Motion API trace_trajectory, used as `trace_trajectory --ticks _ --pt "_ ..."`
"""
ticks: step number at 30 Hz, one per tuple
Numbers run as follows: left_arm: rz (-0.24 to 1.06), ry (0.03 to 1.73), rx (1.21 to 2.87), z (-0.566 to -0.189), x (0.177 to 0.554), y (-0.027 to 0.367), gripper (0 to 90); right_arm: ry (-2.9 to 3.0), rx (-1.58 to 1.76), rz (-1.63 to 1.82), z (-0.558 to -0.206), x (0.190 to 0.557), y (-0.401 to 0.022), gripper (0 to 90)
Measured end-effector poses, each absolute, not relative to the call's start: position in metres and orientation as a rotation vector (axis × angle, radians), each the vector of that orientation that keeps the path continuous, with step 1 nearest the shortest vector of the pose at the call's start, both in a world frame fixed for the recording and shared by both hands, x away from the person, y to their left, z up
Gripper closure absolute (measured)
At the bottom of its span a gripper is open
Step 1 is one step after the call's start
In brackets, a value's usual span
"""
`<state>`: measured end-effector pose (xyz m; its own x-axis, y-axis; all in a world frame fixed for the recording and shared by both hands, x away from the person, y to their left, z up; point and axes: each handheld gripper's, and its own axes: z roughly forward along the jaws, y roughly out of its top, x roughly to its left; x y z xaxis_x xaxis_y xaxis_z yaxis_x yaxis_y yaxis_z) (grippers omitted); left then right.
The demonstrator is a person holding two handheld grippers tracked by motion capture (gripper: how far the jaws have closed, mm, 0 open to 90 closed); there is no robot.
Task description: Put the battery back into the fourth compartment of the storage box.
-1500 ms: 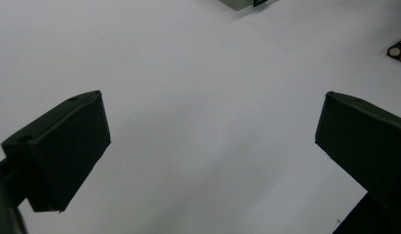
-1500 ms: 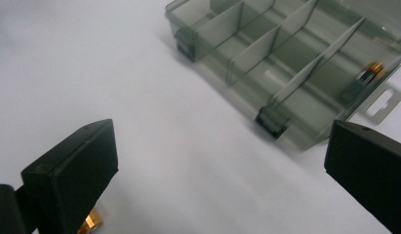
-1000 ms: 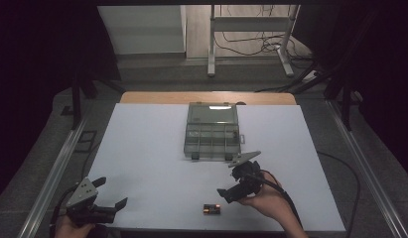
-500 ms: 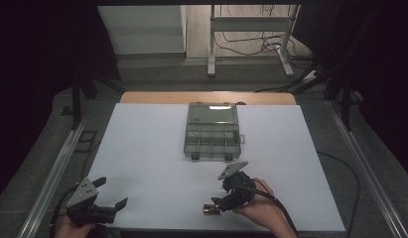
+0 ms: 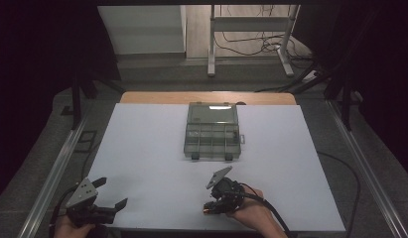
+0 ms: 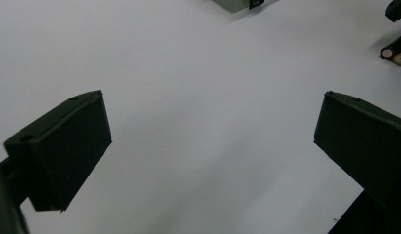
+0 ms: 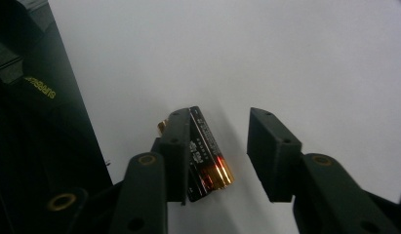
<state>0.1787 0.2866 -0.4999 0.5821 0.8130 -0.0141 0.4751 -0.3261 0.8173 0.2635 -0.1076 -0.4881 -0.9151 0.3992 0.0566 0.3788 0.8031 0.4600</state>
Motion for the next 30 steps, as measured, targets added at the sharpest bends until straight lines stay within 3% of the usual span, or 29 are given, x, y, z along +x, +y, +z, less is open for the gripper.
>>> trace_trajectory --ticks 15,30 --pt "0.510 1.016 1.982 -0.500 0.178 0.287 1.1 2.979 0.572 0.644 -0.506 0.270 -0.100 75.4" --pt "0.511 1.012 1.983 -0.500 0.178 0.287 1.1 2.913 0.609 0.744 -0.490 0.272 -0.109 76.5"
